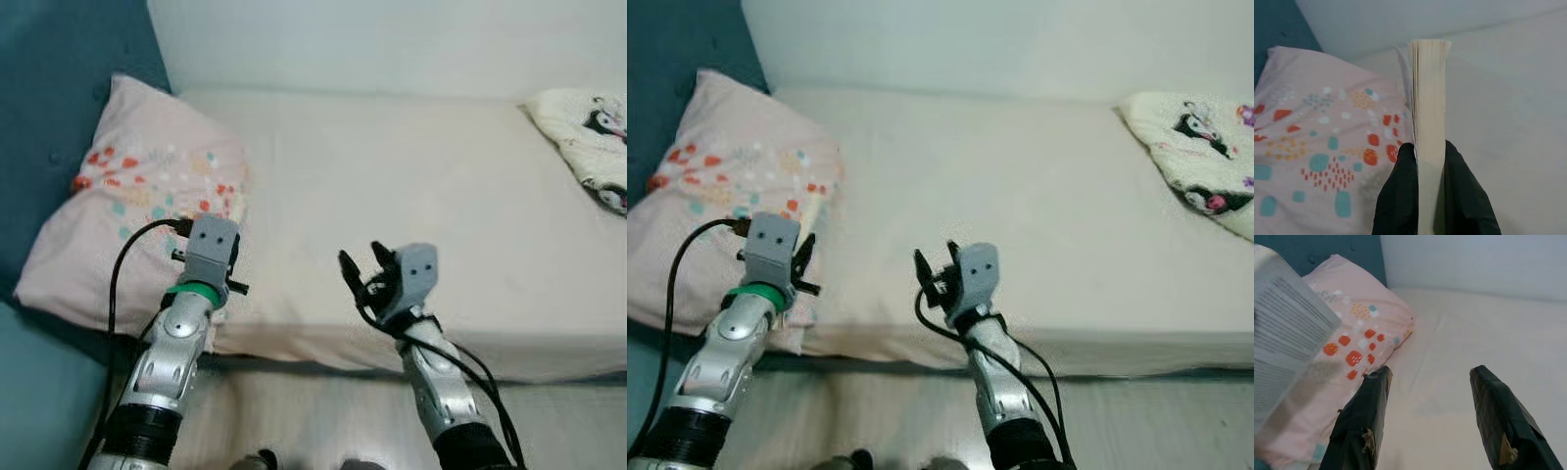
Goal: Clean up the room
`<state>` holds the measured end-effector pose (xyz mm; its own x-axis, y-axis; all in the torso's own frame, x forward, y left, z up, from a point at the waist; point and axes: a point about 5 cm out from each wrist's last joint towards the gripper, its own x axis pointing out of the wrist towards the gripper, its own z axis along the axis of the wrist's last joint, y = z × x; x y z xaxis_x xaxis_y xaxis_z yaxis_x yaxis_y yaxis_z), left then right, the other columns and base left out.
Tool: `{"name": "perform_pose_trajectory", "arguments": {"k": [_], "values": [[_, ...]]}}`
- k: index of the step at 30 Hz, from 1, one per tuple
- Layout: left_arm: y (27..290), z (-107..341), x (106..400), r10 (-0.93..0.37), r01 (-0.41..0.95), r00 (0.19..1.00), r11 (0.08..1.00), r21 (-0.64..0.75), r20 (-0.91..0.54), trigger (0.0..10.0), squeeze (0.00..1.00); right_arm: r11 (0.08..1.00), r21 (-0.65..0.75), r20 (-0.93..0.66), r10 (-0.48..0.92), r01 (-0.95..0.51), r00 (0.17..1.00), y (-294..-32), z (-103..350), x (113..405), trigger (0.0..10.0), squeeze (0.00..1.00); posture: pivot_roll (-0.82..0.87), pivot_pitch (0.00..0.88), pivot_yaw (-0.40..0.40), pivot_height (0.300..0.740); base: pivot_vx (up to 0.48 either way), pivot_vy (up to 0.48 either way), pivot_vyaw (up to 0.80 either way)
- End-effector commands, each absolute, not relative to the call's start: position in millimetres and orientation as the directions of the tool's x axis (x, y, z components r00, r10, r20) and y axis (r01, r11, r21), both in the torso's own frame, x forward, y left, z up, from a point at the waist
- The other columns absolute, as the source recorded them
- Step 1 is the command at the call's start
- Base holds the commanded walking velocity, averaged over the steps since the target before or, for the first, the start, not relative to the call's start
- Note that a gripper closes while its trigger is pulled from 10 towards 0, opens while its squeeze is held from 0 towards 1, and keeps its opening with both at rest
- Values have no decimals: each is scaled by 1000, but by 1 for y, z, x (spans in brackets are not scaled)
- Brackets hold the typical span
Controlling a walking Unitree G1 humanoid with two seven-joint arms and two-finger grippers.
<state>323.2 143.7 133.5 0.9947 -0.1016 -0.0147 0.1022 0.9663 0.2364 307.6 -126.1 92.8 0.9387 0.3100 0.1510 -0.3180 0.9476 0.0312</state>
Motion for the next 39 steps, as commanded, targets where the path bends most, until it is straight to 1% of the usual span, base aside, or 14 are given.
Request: {"name": "perform_pose_trajectory", "arguments": {"k": [1,6,19,24,34,39], "values": [[137,133,321,-128,126,992,963,237,-7,10000,0,949,46,146,302,-311,942,-128,90,307,10000,0,49,54,13,740,439,0,0],[136,133,322,-130,128,991,964,235,-9,10000,0,949,45,145,304,-313,941,-128,90,307,10000,0,48,51,11,740,335,0,0],[133,134,321,-147,143,989,965,219,0,10000,0,951,42,140,297,-305,945,-131,89,306,10000,0,47,55,9,740,0,0,0],[132,135,320,-151,145,988,965,218,12,10000,0,960,51,123,268,-275,956,-134,86,306,10000,0,46,61,10,740,0,0,0],[130,135,318,-159,149,987,958,243,21,10000,0,970,56,114,231,-239,966,-138,84,307,10000,0,47,67,11,711,0,0,0],[130,137,316,-165,145,985,953,265,54,10000,0,971,62,114,223,-231,968,-139,84,307,10000,0,48,68,12,696,0,0,0]]}}
